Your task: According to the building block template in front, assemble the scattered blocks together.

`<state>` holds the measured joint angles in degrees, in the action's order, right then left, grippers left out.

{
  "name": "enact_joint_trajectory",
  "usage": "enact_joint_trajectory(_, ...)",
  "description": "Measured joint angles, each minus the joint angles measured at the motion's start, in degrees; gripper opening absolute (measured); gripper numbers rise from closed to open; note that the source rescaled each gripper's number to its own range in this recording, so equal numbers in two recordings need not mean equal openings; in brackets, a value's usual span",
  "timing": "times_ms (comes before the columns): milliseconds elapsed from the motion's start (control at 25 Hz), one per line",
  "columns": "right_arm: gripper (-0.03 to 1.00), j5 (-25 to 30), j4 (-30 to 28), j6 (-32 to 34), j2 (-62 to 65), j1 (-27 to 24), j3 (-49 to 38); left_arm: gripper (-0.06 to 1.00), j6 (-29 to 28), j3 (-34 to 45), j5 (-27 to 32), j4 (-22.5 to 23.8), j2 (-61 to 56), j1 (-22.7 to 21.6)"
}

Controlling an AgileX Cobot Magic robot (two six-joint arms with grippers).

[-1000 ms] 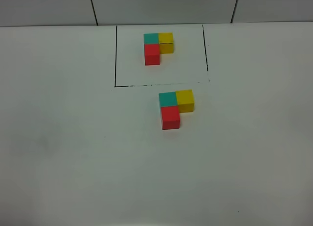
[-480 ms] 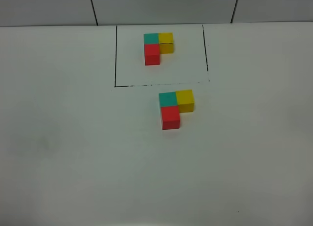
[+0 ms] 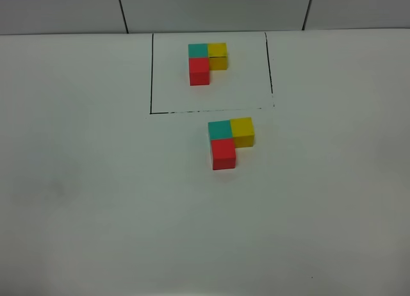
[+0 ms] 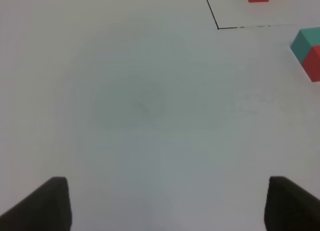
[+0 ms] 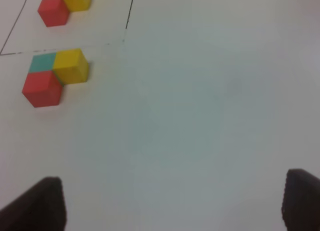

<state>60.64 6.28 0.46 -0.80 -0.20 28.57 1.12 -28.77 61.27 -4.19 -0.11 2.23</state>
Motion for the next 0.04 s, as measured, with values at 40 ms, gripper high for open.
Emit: enact_joint_trajectory(40,0.75,0.0,0.0,0.0,0.0,0.0,0.0,0.71,0.0,0.0,0.0,0.0,0.0,0.0)
